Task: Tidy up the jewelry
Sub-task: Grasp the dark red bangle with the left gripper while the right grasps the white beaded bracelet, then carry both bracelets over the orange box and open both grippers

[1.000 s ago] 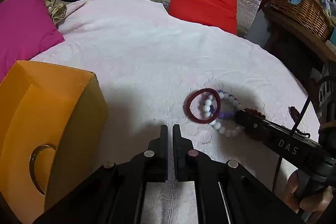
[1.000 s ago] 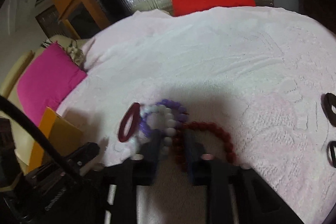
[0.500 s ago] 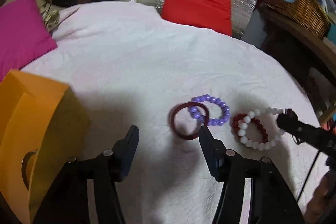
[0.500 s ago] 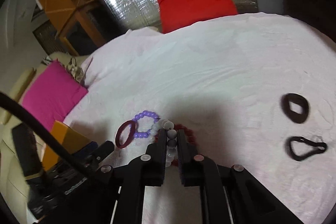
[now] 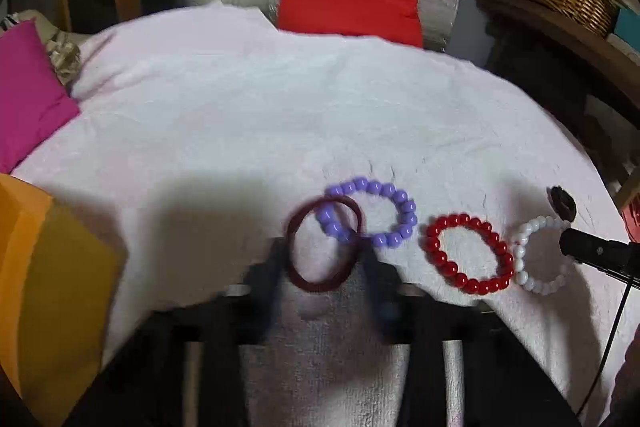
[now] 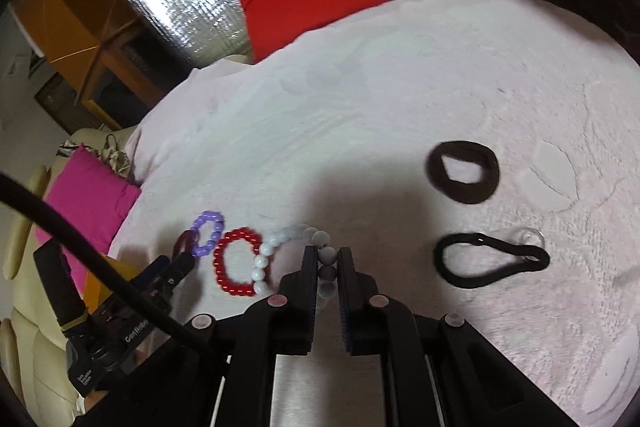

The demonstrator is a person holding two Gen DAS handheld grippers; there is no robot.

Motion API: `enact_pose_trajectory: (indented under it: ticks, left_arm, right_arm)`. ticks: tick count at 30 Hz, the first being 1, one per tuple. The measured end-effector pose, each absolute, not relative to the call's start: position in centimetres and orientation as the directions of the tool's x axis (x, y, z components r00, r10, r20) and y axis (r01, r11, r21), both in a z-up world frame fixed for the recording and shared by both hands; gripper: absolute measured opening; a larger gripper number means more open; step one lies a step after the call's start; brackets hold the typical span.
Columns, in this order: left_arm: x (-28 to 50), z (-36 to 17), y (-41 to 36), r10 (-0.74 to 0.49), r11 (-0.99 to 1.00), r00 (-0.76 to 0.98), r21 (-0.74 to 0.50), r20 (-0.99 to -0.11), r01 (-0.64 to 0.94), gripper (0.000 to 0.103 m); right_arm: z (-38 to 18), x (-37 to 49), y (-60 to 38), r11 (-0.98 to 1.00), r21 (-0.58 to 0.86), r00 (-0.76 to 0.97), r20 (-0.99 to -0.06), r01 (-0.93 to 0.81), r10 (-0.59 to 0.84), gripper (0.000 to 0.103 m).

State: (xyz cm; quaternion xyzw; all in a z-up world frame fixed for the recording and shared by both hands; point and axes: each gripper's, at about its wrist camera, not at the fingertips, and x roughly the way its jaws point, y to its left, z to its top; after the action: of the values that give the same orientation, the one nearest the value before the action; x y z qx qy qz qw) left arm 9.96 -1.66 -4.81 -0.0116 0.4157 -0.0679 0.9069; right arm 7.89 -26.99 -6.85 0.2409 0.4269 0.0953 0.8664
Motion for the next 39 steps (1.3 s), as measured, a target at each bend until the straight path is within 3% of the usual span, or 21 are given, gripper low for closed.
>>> enact_pose_trajectory:
  ticks: [4,10,17,19,20,25,39]
  left_arm:
    - [9.9,-4.5,-1.3,-0.139,0.989,0.647,-0.078,-0.75,0.122,0.009]
    - [9.2,-4.6,0.7,-0.208,0.978,0.617,-0.17,-0.759,0.12,0.008]
    - [7.7,-3.7,1.0,-0.225,0.974,0.623,-0.175,-0.749,0.142,0.008]
    - [7.4,-3.2,0.8,-0.229,0.973,0.63,-0.171,-0.742,0.153,0.008]
    - [7.1,-2.8,0.6,-0.231,0.973,0.638,-0.167,-0.735,0.161,0.008]
    - [5.9,-1.2,0.0,-0.233,0.972,0.665,-0.159,-0.709,0.171,0.008]
    - [-0.5,5.0,3.7,-0.19,0.98,0.794,-0.159,-0.577,0.118,0.008]
  right_arm:
    - [-7.3,8.2,-26.9,0.866,0.497,0.594,-0.714,0.055,0.372,0.012]
    - [-8.0,8.8,-26.7,0.879,0.466,0.572,-0.749,0.096,0.335,0.018]
    - [-7.6,8.7,-24.8,0.924,0.38,0.616,-0.74,0.051,0.27,0.032]
    - [-7.4,8.5,-24.2,0.946,0.324,0.625,-0.74,0.01,0.247,0.025]
    - [-7.4,8.4,-23.8,0.957,0.289,0.626,-0.745,-0.011,0.232,0.01]
    - [-6.8,7.7,-23.9,0.964,0.264,0.645,-0.731,-0.037,0.224,0.011]
    - [0.5,3.3,-20.5,0.917,0.358,0.775,-0.523,-0.176,0.353,0.011]
